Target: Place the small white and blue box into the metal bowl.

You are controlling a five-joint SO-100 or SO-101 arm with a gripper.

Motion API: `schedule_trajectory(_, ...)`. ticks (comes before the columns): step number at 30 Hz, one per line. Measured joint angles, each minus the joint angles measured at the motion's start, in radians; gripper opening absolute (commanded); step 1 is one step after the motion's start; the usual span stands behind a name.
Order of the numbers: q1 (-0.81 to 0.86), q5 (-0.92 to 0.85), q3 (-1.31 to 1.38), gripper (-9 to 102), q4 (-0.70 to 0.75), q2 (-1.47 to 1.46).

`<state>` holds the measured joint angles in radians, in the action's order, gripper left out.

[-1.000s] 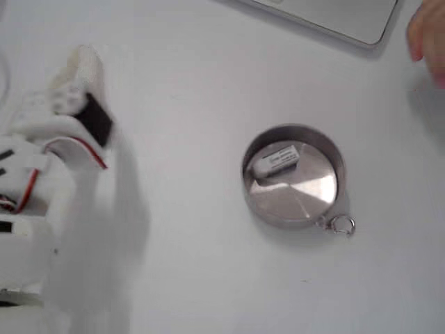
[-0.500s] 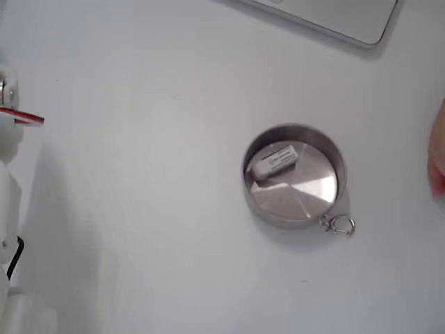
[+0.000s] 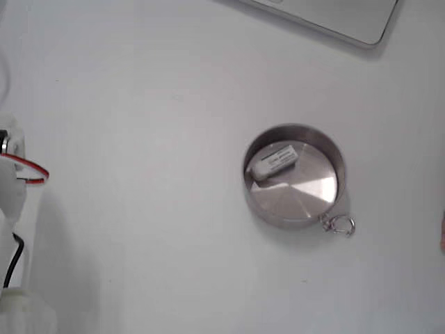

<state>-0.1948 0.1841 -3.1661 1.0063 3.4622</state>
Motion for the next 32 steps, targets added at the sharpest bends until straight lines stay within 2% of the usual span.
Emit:
schedule_trajectory(3, 0.0, 0.0, 0.002, -4, 0.035, 0.018)
schedule_trajectory(32, 0.0, 0.0, 0.002, -4, 0.04, 0.02)
